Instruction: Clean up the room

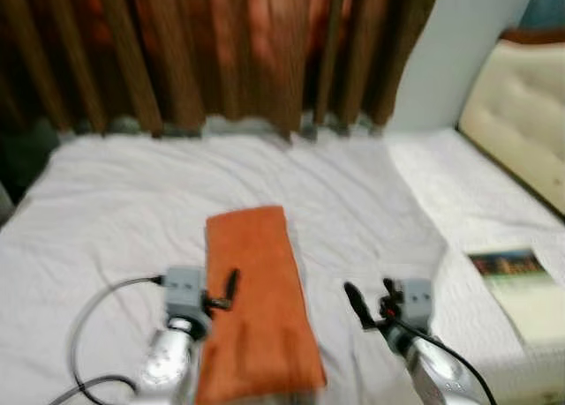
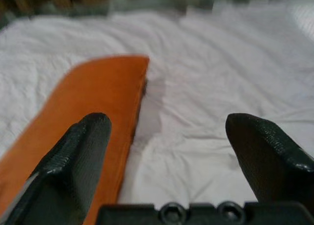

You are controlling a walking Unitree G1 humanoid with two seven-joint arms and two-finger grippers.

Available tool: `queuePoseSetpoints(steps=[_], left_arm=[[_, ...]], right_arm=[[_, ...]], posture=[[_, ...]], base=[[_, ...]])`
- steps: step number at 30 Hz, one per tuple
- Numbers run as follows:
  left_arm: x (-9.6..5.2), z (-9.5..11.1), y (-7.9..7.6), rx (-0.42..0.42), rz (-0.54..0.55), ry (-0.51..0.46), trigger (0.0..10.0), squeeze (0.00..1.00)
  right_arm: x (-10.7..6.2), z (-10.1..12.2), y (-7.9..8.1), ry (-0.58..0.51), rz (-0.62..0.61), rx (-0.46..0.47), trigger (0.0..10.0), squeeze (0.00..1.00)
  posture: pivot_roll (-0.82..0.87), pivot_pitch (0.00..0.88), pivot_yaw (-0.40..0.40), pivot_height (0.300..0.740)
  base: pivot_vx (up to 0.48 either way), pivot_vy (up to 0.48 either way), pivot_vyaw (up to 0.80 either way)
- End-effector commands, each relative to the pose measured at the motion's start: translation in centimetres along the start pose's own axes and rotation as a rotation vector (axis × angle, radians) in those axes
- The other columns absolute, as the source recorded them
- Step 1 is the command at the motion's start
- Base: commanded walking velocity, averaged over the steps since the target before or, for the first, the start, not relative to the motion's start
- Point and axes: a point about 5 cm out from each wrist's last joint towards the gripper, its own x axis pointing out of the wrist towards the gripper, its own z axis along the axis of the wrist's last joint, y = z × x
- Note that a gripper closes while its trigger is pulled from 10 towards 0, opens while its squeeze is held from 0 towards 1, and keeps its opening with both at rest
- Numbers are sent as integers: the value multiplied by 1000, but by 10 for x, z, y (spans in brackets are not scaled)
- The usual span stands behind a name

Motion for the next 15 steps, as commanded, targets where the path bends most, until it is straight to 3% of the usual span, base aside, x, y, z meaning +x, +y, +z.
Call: queuePoseSetpoints(steps=[1, 5, 7, 8, 9, 10, 12, 13, 15], left_arm=[[-3, 4, 17, 8, 56, 1, 10000, 0], [-6, 8, 29, -14, 125, 0, 10000, 0], [0, 4, 39, -90, 151, 47, 10000, 0], [8, -1, 43, -168, 129, 83, 10000, 0], [8, -1, 43, -168, 129, 83, 10000, 0], [18, -10, 45, -248, 78, 132, 10000, 0], [21, -11, 46, -272, 66, 145, 10000, 0], [26, -11, 52, -347, 63, 144, 10000, 0], [31, -3, 72, -384, 127, 111, 10000, 0]], right_arm=[[14, 5, 16, 19, 90, 38, 10000, 0], [22, 8, 30, 64, 202, 70, 10000, 0], [28, 5, 36, 119, 250, 92, 10000, 0], [32, 2, 40, 161, 272, 120, 10000, 0], [32, 2, 40, 161, 272, 120, 10000, 0], [37, -2, 39, 187, 252, 159, 10000, 0], [38, -2, 39, 193, 244, 175, 10000, 0], [41, -3, 38, 200, 233, 198, 10000, 0], [48, 1, 40, 176, 236, 237, 10000, 0]], posture=[[38, 72, -52, 740], [40, 151, -65, 740], [53, 248, -82, 740], [56, 297, -98, 740], [56, 297, -98, 740], [51, 362, -117, 740], [50, 381, -123, 740], [43, 431, -133, 740], [8, 517, -144, 740]], base=[[461, 0, 0], [461, 0, 0], [0, 0, 0], [0, 0, 0], [0, 0, 0], [0, 0, 0], [0, 0, 0], [0, 0, 0], [0, 0, 0]])
